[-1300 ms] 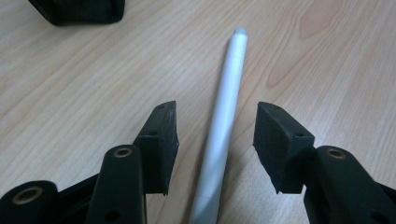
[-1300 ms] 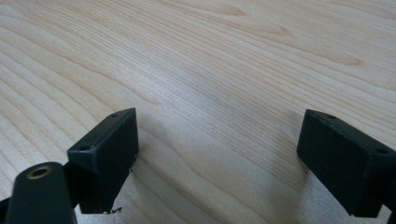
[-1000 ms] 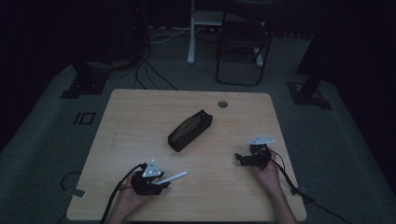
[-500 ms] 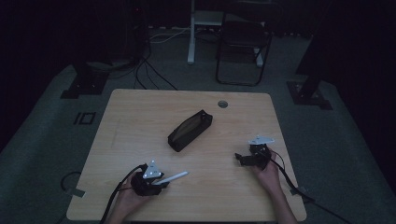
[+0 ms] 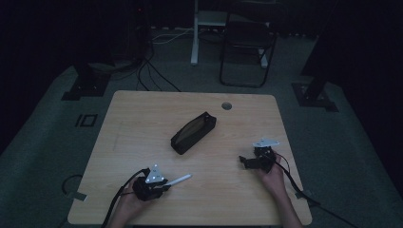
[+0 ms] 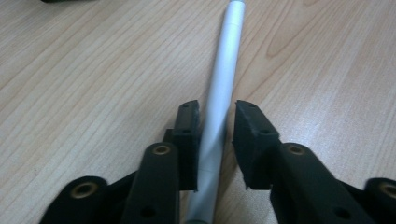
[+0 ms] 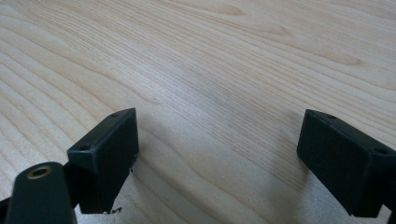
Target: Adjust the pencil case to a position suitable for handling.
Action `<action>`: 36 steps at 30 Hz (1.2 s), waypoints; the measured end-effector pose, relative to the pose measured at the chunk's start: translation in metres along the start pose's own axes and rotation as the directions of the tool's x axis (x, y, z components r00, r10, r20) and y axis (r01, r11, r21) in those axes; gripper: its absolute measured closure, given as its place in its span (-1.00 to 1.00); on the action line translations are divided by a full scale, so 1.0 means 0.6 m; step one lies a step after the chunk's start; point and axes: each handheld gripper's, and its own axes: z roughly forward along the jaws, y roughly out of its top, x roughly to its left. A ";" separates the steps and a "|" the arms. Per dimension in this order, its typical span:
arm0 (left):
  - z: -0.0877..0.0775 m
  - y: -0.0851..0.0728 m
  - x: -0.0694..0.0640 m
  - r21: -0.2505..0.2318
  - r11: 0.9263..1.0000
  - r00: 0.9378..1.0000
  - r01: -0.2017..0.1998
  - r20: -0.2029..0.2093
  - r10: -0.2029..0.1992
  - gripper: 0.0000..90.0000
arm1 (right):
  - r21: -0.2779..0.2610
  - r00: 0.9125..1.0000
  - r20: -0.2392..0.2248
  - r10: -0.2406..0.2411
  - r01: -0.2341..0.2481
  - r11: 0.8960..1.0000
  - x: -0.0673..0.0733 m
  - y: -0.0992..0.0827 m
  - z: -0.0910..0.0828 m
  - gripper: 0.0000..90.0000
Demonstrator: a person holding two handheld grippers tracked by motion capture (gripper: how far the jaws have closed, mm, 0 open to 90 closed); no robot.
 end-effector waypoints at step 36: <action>0.006 0.009 0.003 -0.009 1.000 1.000 0.021 -0.004 -0.021 0.75 | 0.000 1.000 0.000 0.000 0.000 1.000 0.000 0.000 0.000 -0.72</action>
